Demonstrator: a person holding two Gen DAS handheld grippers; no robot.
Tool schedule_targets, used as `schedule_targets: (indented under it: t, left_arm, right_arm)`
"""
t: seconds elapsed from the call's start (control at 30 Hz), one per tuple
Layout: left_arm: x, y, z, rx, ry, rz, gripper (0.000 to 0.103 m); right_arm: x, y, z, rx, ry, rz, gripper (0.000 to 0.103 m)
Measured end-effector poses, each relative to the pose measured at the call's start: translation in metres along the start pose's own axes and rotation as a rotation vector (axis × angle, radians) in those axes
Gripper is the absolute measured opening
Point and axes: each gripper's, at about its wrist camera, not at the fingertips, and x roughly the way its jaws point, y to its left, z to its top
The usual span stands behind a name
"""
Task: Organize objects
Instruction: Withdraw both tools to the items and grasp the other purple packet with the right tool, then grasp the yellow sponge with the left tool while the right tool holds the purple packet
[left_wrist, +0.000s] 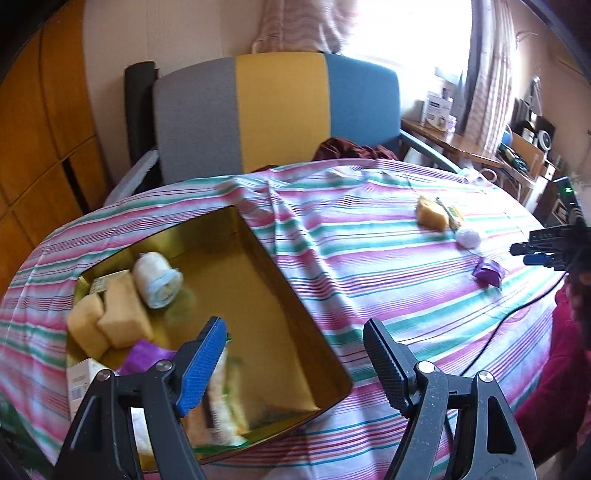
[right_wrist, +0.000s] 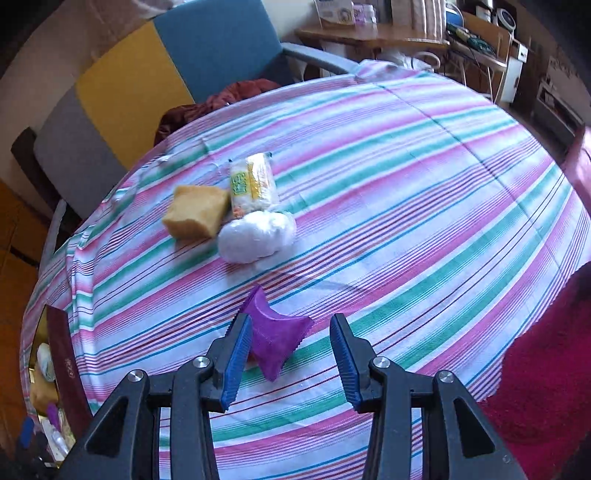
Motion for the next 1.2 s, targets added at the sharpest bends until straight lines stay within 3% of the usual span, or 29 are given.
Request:
schedule_targets:
  t: [0.17, 0.4, 0.57, 0.63, 0.7, 0.73, 0.93, 1.2]
  left_arm:
    - [0.009, -0.017, 0.006, 0.018, 0.016, -0.039, 0.077]
    - [0.019, -0.033, 0.016, 0.046, 0.032, -0.071, 0.078]
    - [0.028, -0.044, 0.022, 0.063, 0.05, -0.092, 0.078]
    - [0.033, -0.051, 0.027, 0.071, 0.057, -0.1, 0.078]
    - [0.037, -0.057, 0.033, 0.074, 0.063, -0.112, 0.078]
    - [0.04, -0.061, 0.037, 0.078, 0.064, -0.114, 0.078]
    - [0.065, -0.086, 0.062, 0.08, 0.088, -0.147, 0.078]
    - [0.122, -0.136, 0.088, 0.15, 0.139, -0.149, 0.078]
  right_arm:
    - [0.02, 0.016, 0.006, -0.051, 0.043, 0.011, 0.045]
    - [0.023, 0.065, -0.003, -0.462, 0.062, -0.031, 0.055]
    - [0.044, 0.066, -0.011, -0.602, 0.127, -0.11, 0.055]
    - [0.052, 0.061, -0.014, -0.609, 0.145, -0.122, 0.055]
    - [0.057, 0.057, -0.015, -0.595, 0.167, -0.109, 0.038]
    - [0.057, 0.055, -0.014, -0.586, 0.163, -0.103, 0.035]
    - [0.042, 0.037, -0.004, -0.495, 0.089, -0.075, 0.034]
    - [0.021, -0.002, 0.014, -0.264, 0.036, 0.088, 0.034]
